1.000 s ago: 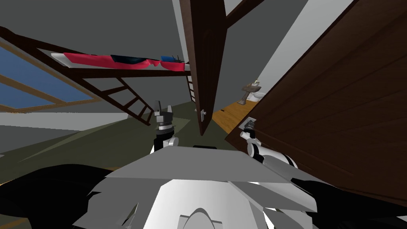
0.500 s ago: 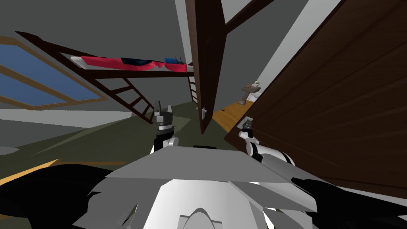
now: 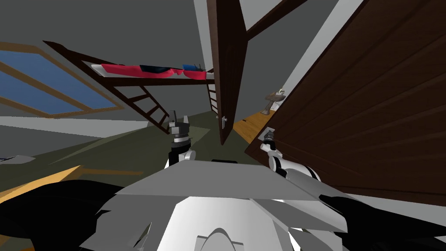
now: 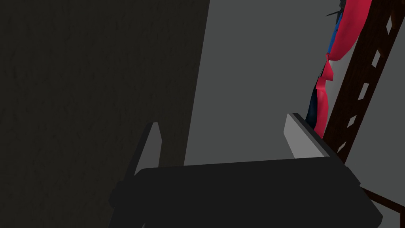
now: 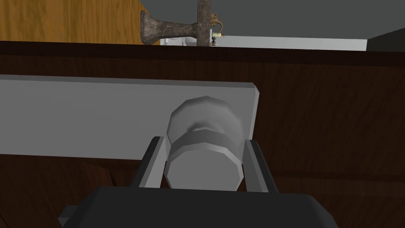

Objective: Pull the door open

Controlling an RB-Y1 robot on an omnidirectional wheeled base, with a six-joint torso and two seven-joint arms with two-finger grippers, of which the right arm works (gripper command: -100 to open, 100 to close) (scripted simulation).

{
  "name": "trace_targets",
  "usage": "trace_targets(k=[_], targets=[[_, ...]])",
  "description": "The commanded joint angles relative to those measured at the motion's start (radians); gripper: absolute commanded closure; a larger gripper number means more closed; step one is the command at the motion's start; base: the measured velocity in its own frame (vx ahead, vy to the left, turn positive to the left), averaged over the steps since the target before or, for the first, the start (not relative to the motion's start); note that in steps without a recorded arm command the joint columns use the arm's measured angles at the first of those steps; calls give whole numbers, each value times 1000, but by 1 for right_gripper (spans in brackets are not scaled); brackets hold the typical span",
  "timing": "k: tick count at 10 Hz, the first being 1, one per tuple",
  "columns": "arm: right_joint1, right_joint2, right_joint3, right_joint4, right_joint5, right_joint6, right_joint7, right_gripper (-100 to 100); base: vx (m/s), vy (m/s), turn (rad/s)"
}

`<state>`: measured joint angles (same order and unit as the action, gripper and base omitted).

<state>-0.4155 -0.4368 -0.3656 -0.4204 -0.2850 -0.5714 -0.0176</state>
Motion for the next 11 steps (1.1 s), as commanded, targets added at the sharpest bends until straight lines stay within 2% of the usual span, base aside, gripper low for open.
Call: trace_targets(k=[1,5,8,10,11], targets=[[-3,5,12,-5,7,1,-7,100,-155,2,37],[-8,14,35,-13,19,3,-20,100,-175,-30,46],[-17,29,72,-27,39,6,-40,100,-202,-34,48],[-17,29,72,-27,39,6,-40,100,-91,-3,15],[-21,35,89,-34,48,7,-50,100,-132,-10,25]])
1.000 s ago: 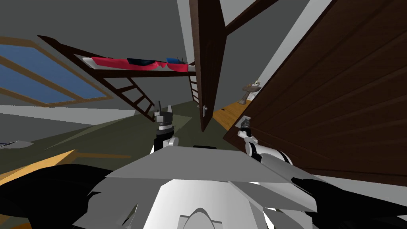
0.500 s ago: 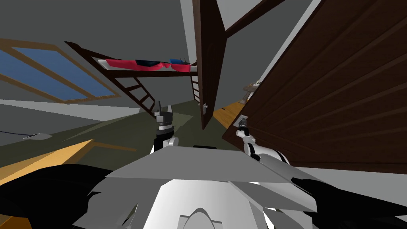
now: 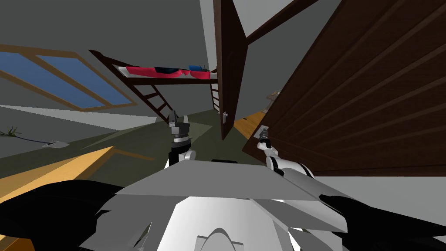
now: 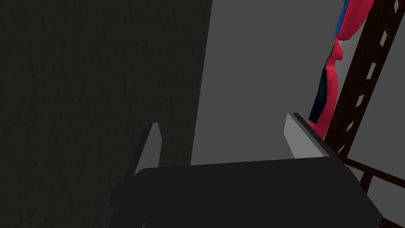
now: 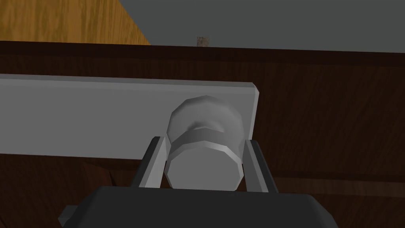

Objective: Pull the door open

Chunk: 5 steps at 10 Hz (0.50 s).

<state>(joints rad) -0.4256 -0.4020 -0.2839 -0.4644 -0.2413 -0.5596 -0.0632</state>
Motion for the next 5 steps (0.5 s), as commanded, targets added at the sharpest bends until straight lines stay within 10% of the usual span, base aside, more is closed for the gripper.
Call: trace_targets(k=[1,5], targets=[[-12,3,13,8,8,-4,-7,100,-196,-32,35],[-14,15,31,-6,17,2,-13,100,-150,-31,44]])
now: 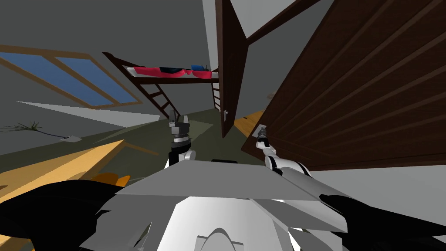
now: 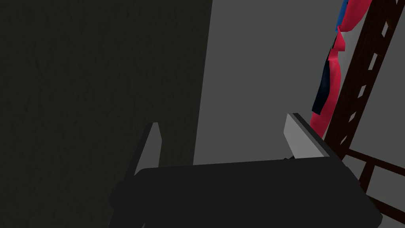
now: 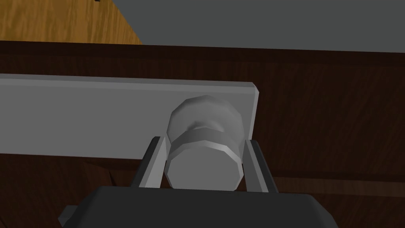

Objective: Pull the door open

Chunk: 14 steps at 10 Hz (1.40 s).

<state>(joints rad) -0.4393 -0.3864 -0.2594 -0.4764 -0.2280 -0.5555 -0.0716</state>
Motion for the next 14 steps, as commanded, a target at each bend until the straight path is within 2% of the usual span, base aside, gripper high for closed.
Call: trace_targets(k=[1,9,10,14], targets=[[-2,3,16,3,8,-2,-10,100,-195,-60,53],[-14,30,84,-18,43,4,-46,100,-184,-46,45],[-24,26,84,-3,42,-2,-48,100,-89,-10,25],[-27,40,120,-10,59,-1,-67,100,-161,-57,50]])
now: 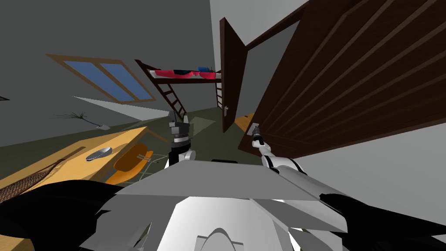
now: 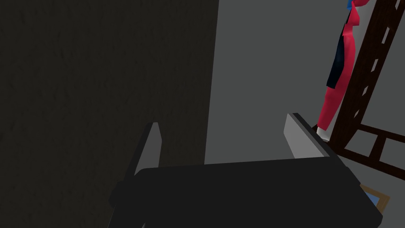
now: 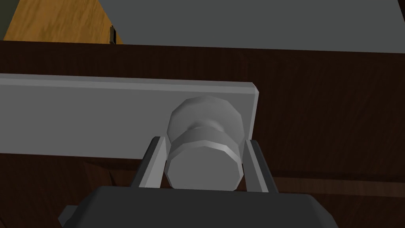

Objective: Pull the door open

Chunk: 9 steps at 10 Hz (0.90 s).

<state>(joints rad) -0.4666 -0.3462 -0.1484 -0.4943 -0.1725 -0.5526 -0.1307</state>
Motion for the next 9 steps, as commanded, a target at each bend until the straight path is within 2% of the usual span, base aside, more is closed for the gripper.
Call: trace_targets(k=[1,5,8,9], targets=[[-1,2,14,6,6,-4,-11,100,-169,-69,43],[-8,17,57,-6,27,-2,-35,100,-185,-94,62],[-14,20,69,-5,32,-6,-42,100,-150,-43,32],[-12,27,81,-9,38,-2,-48,100,-107,-28,39]])
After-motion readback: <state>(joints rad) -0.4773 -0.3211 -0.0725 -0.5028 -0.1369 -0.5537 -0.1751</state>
